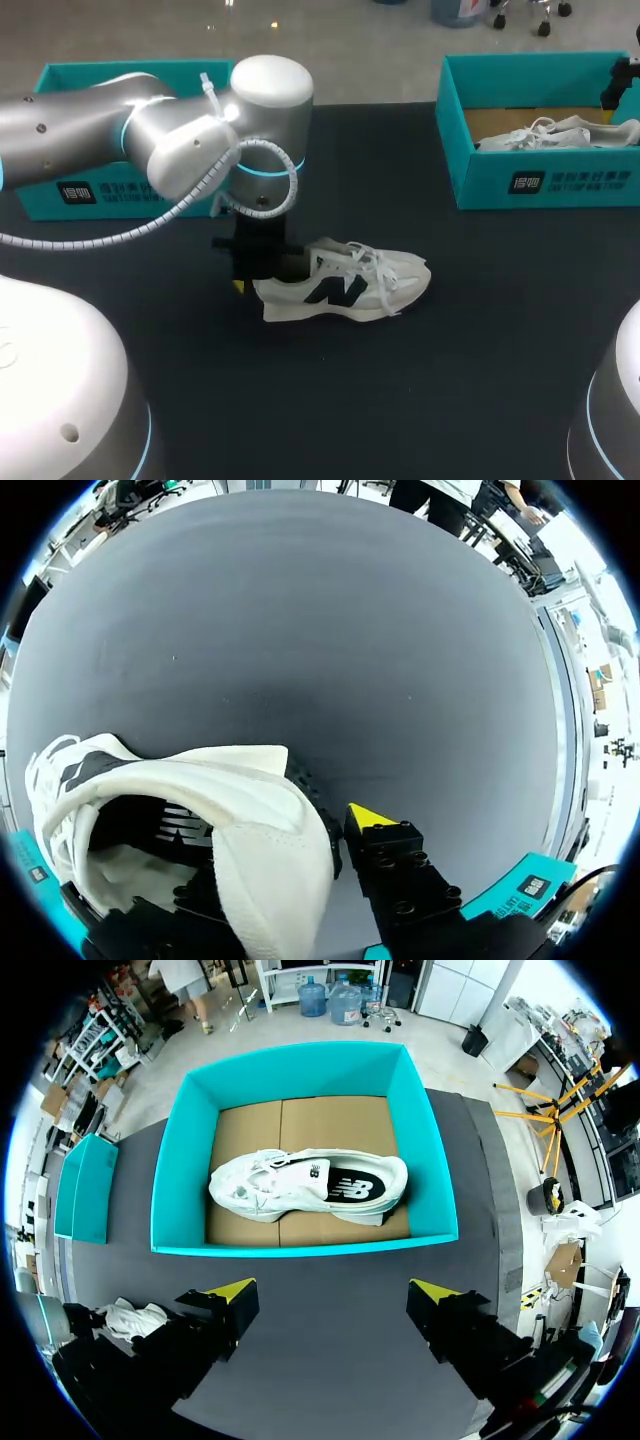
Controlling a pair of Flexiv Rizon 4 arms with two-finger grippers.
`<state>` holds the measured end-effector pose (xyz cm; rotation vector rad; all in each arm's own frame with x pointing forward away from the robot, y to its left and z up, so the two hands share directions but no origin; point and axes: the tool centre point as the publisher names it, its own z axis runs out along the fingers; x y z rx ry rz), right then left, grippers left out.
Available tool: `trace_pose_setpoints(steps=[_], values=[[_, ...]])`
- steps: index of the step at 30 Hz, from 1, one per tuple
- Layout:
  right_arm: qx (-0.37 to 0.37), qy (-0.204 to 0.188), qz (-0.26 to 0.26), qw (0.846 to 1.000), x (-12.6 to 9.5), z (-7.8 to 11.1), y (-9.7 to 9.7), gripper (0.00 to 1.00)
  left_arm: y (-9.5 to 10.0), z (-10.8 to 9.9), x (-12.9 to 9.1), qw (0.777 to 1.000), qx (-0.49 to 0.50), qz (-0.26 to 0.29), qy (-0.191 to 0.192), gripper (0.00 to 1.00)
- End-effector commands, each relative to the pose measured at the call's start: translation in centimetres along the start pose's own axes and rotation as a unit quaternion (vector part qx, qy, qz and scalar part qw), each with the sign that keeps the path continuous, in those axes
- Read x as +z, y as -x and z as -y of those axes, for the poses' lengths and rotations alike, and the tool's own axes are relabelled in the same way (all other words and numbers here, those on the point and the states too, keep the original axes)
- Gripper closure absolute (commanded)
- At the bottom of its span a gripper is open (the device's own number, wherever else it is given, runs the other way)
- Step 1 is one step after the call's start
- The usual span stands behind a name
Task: Take the shoe out of the shoebox, open the shoe tongue, remove and reinsert the insole, then place the shoe into the shoebox
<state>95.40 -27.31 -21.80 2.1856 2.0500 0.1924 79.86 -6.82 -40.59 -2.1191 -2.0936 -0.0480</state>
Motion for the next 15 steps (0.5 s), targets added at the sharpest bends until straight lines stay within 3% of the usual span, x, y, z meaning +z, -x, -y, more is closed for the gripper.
trace_pose_setpoints(steps=[1, 15], values=[[0.001, 0.001, 0.001, 1.000, 0.0, 0.1, 0.0, 0.00, 0.0, 0.5, -0.8, 1.000, 0.003, 0.010, 0.010, 0.00], [0.001, 0.001, 0.001, 1.000, 0.0, 0.1, 0.0, 0.00, -1.0, 2.2, -5.9, 0.997, -0.042, 0.049, 0.036, 0.00]])
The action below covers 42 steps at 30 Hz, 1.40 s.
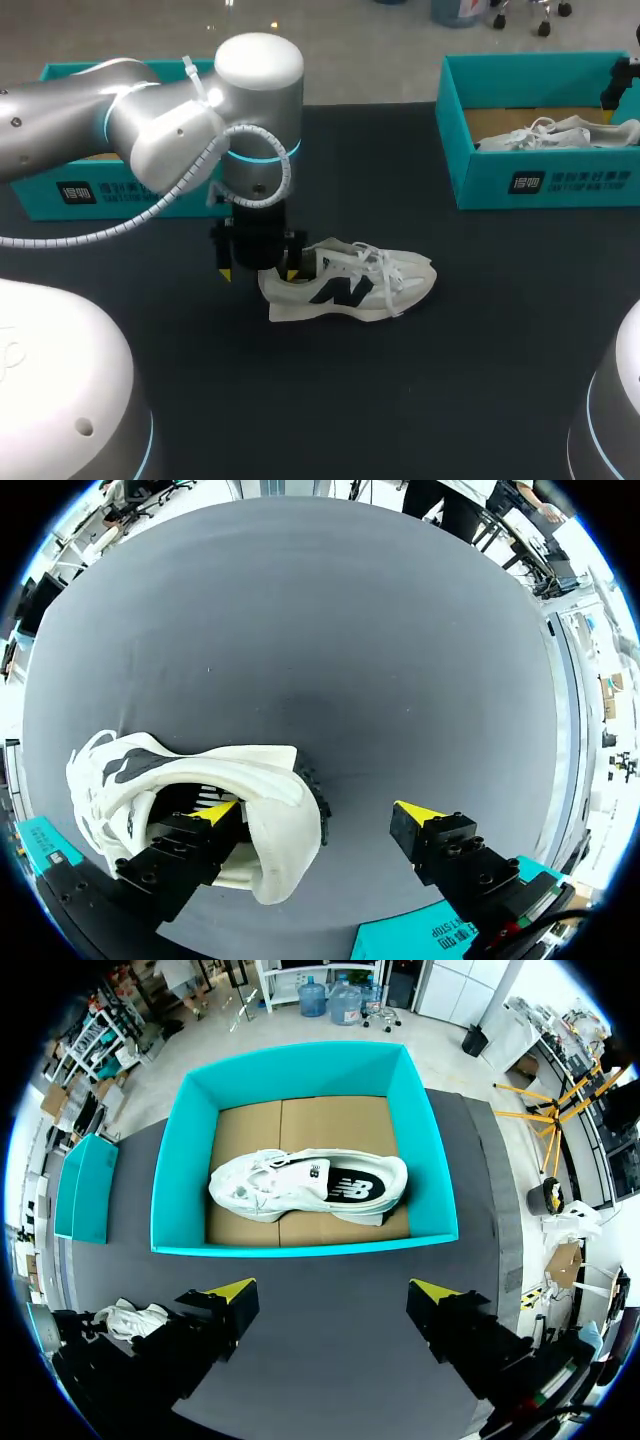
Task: Take the shoe out of the shoebox, open the shoe tongue, remove and reinsert the insole, then place the shoe into the shoebox
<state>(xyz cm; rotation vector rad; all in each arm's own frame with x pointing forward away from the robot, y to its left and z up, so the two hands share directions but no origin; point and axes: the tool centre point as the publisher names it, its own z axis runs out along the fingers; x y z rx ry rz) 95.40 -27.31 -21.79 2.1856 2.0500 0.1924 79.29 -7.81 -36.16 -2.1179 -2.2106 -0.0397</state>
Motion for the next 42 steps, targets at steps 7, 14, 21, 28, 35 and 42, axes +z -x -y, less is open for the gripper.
trace_pose_setpoints(steps=[7, 14, 21, 28, 35, 42], values=[[0.001, 0.001, 0.001, 1.000, 0.0, 0.1, 0.0, 0.00, -2.7, 2.6, -4.1, 0.986, -0.133, 0.097, 0.010, 0.00], [0.001, 0.001, 0.001, 1.000, 0.0, 0.1, 0.0, 0.00, -3.8, 3.2, -5.9, 0.961, -0.216, 0.168, 0.027, 0.00], [0.001, 0.001, 0.001, 1.000, 0.0, 0.1, 0.0, 0.00, -4.5, 3.2, -6.7, 0.946, -0.261, 0.194, 0.012, 0.00], [0.001, 0.001, 0.001, 1.000, 0.0, 0.1, 0.0, 0.00, -4.5, 3.2, -6.7, 0.946, -0.261, 0.194, 0.012, 0.00], [0.001, 0.001, 0.001, 1.000, 0.0, 0.1, 0.0, 0.00, -3.6, 3.3, -6.4, 0.922, -0.298, 0.241, -0.055, 0.00], [0.001, 0.001, 0.001, 1.000, 0.0, 0.1, 0.0, 0.00, -4.6, 3.2, -7.1, 0.846, -0.383, 0.341, -0.147, 0.00]])
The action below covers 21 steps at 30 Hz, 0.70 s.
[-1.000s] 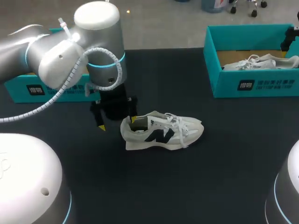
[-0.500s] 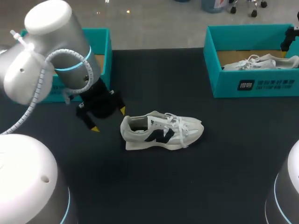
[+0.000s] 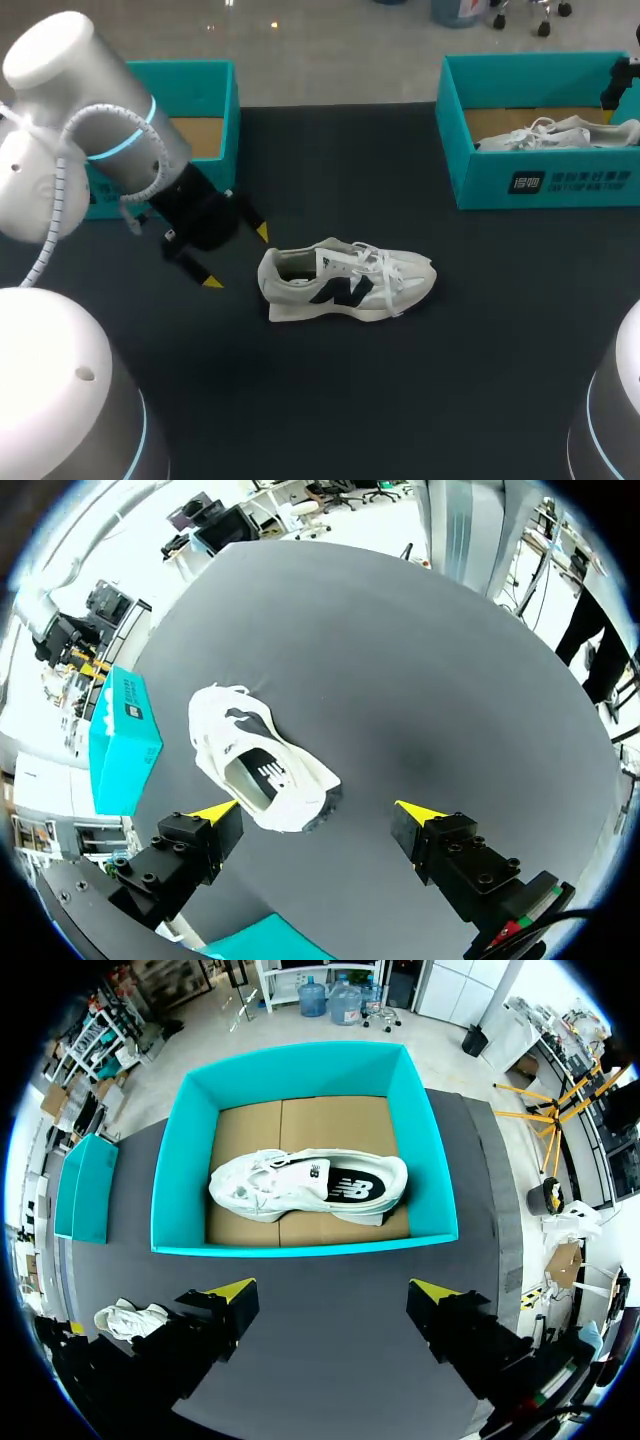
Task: Take the shoe out of the shoebox, open the shoe tongue, remove and reinsert the insole, then place the shoe into the shoebox
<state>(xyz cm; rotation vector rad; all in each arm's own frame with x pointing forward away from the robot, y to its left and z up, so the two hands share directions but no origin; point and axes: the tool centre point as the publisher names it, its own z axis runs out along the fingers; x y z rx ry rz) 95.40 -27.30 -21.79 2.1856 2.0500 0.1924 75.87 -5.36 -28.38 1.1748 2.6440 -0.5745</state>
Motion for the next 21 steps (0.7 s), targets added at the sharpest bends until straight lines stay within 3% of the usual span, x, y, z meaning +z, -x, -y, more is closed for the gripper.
trace_pose_setpoints(steps=[1, 8, 14, 17, 21], values=[[0.001, 0.001, 0.001, 1.000, 0.0, 0.1, 0.0, 0.00, -1.0, -1.3, -0.5, 0.986, -0.098, 0.090, -0.098, 0.00], [0.001, 0.001, 0.001, 1.000, 0.0, 0.1, 0.0, 0.00, -2.4, -2.0, -0.8, 0.965, -0.159, 0.138, -0.156, 0.00], [0.001, 0.001, 0.001, 1.000, 0.0, 0.1, 0.0, 0.00, -3.0, -3.2, 0.0, 0.950, -0.186, 0.139, -0.210, 0.00], [0.001, 0.001, 0.001, 1.000, 0.0, 0.1, 0.0, 0.00, -3.1, -3.8, 0.5, 0.945, -0.186, 0.115, -0.245, 0.00], [0.001, 0.001, 0.001, 1.000, 0.0, 0.1, 0.0, 0.00, -3.1, -3.8, 0.5, 0.945, -0.186, 0.115, -0.245, 0.00]])
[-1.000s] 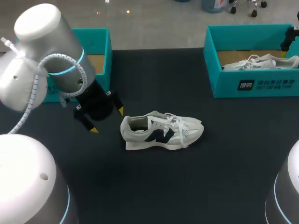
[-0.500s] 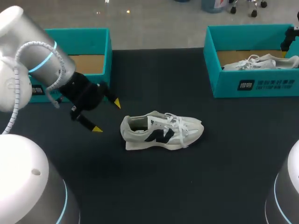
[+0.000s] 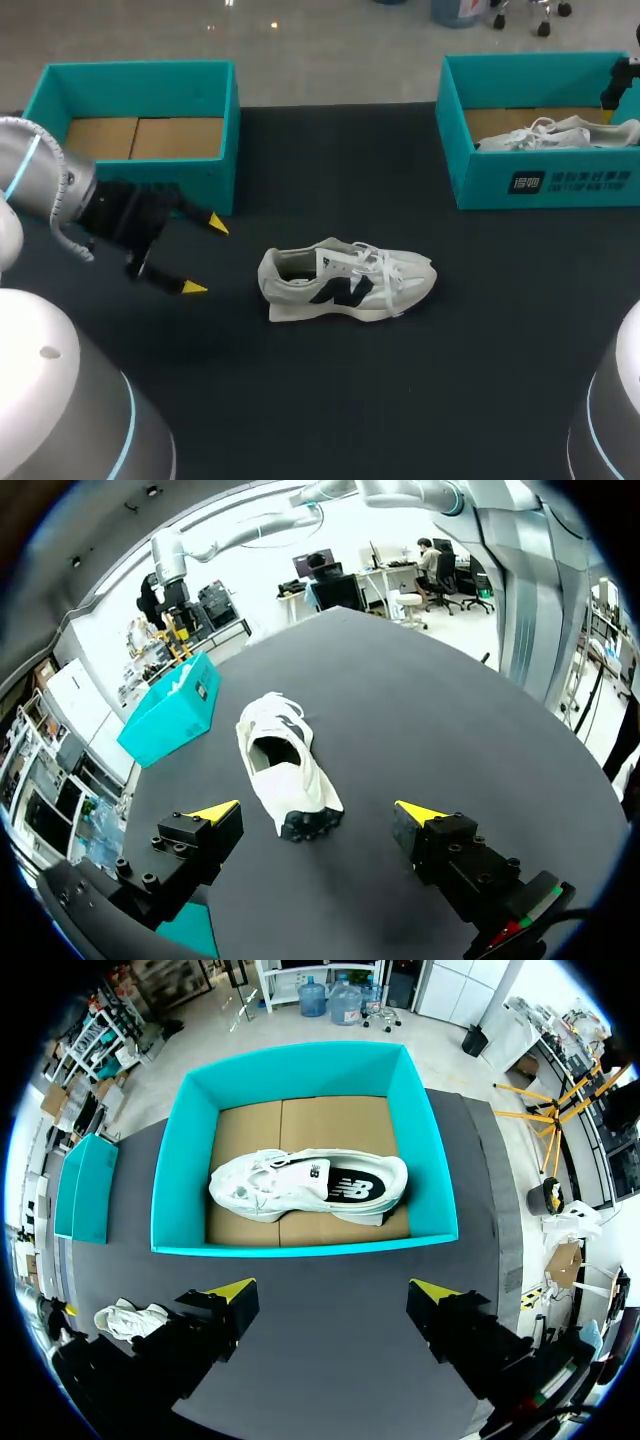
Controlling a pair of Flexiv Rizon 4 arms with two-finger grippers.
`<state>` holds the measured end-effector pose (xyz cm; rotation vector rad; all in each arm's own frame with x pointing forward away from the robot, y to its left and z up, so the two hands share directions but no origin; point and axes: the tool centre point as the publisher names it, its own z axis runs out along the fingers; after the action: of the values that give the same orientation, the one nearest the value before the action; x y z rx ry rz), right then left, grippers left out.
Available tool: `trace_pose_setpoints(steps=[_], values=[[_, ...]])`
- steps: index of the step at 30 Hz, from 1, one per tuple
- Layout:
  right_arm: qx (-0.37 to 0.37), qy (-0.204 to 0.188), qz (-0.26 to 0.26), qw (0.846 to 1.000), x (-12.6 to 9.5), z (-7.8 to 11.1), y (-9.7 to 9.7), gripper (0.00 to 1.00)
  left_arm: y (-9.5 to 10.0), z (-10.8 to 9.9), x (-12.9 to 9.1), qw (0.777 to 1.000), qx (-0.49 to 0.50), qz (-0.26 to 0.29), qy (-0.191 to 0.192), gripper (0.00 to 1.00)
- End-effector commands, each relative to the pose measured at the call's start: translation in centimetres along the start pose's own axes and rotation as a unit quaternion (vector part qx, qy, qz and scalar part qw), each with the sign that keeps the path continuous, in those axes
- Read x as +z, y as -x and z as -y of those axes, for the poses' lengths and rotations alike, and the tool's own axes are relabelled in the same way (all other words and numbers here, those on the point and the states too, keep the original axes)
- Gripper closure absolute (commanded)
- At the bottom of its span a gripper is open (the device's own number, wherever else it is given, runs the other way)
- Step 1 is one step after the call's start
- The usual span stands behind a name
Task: Take the shoe out of the shoebox, open the shoe tongue, remove and reinsert the insole, then place the shoe into the shoebox
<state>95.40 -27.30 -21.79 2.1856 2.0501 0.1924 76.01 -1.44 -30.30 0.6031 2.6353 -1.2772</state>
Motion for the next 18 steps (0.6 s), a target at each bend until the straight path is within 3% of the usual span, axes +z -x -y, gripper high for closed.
trace_pose_setpoints(steps=[1, 10, 18], values=[[0.001, 0.001, 0.001, 1.000, -0.04, 0.11, -0.02, 0.00, 0.36, -0.84, 0.16, 0.999, 0.002, -0.008, -0.047, 0.00], [0.001, 0.001, 0.001, 1.000, -0.04, 0.11, -0.02, 0.00, 0.36, -0.84, 0.16, 0.999, 0.002, -0.008, -0.047, 0.00], [0.001, 0.001, 0.001, 1.000, -0.04, 0.11, -0.02, 0.00, -0.08, -1.72, 0.57, 0.987, -0.101, 0.094, -0.083, 0.00]])
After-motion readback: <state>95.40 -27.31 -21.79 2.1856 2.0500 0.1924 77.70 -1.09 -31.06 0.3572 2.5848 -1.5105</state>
